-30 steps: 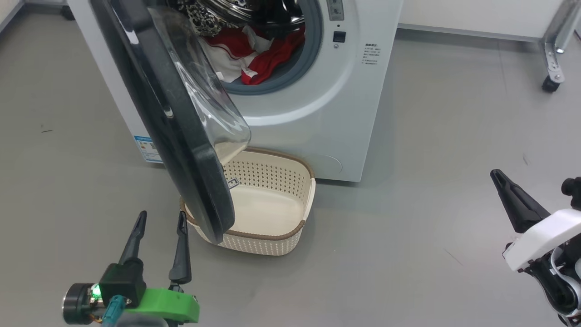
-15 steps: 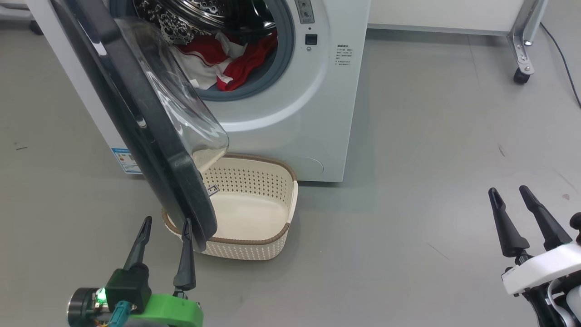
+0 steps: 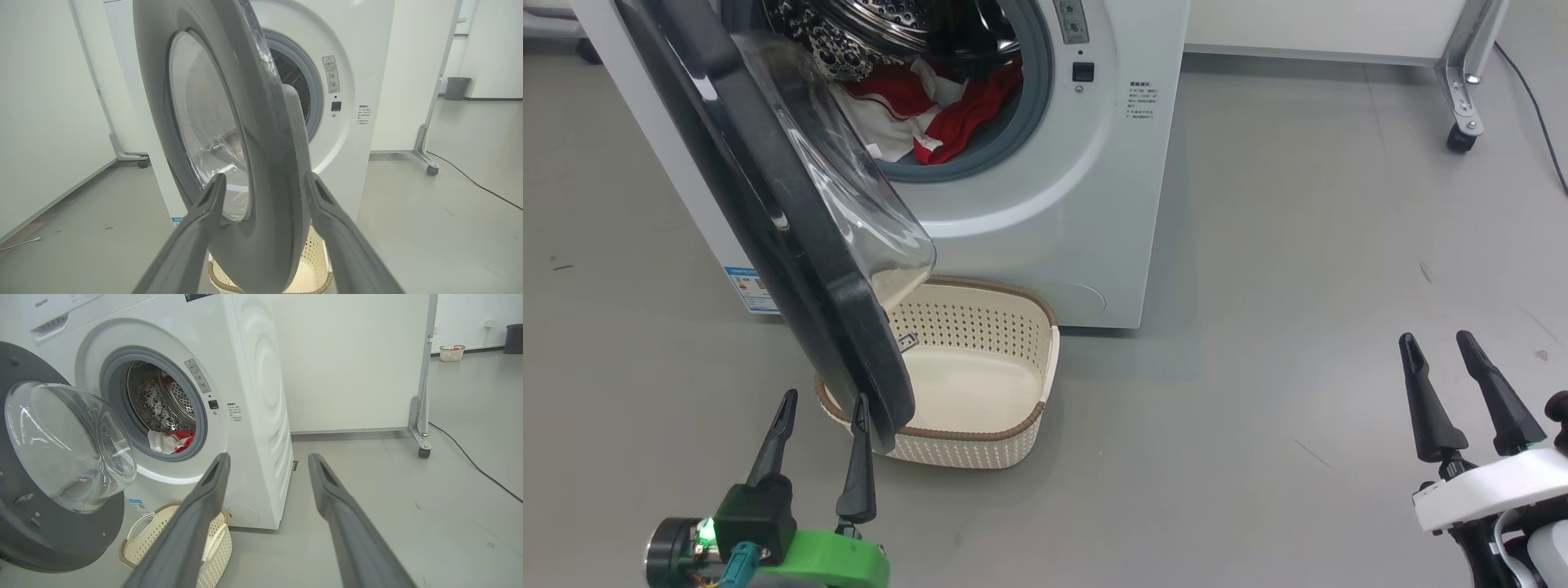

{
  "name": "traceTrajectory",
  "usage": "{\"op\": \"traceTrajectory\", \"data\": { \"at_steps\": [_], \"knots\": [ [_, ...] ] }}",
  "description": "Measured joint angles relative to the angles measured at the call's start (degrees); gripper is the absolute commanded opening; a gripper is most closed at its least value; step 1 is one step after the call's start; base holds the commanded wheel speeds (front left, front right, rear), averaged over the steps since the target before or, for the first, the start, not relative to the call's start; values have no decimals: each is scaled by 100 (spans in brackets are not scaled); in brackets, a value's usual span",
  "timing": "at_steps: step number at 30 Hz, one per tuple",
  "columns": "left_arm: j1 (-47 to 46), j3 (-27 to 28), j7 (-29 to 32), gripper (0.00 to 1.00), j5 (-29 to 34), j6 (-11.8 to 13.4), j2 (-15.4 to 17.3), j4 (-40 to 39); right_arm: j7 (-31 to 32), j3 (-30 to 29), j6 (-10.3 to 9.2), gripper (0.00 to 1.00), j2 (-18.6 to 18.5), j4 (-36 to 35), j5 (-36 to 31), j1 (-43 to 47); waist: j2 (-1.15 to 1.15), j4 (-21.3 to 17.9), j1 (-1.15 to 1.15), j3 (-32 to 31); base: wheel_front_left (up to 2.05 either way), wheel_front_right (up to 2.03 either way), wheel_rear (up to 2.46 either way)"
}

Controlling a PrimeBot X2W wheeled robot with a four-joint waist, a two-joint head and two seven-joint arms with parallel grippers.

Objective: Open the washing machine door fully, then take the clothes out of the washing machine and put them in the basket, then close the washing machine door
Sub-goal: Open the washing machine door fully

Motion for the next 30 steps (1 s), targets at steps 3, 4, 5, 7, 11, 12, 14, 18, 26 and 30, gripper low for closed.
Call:
{"op": "traceTrajectory", "data": {
  "at_steps": [3,4,5,7,11,12,14,18,26,30],
  "knots": [
    [2,-1,0,100,-1,0,0,0,0,-105,3,100,55,-74,-121,31,0,8,0,-3,0,0,0],
    [3,-2,0,100,-1,0,0,0,0,-127,4,100,71,-92,-165,57,0,10,0,-3,0,0,0],
    [4,-3,0,100,0,0,0,0,0,-153,4,100,101,-101,-202,90,0,12,0,-3,0,0,0],
    [5,-5,0,100,-1,0,0,-1,0,-202,9,100,169,-113,-238,136,0,14,0,-2,0,0,0],
    [6,-13,0,100,0,0,0,-7,0,-318,21,100,241,-141,-360,237,0,21,0,6,0,0,0],
    [6,-13,0,100,0,0,0,-7,0,-330,41,100,257,-148,-389,249,0,22,0,9,0,0,0],
    [7,-15,0,100,-1,0,0,-7,0,-342,67,100,277,-155,-449,276,0,25,0,12,0,0,0],
    [8,-24,0,100,-1,0,0,-2,0,-338,69,100,269,-151,-670,357,0,31,0,14,0,0,0],
    [8,-79,0,100,-1,0,0,25,0,-387,152,100,352,-156,-799,397,0,30,0,0,0,0,0],
    [8,-99,0,100,-1,0,0,58,0,-439,180,100,417,-157,-856,455,0,22,0,-8,0,0,0]
  ]
}}
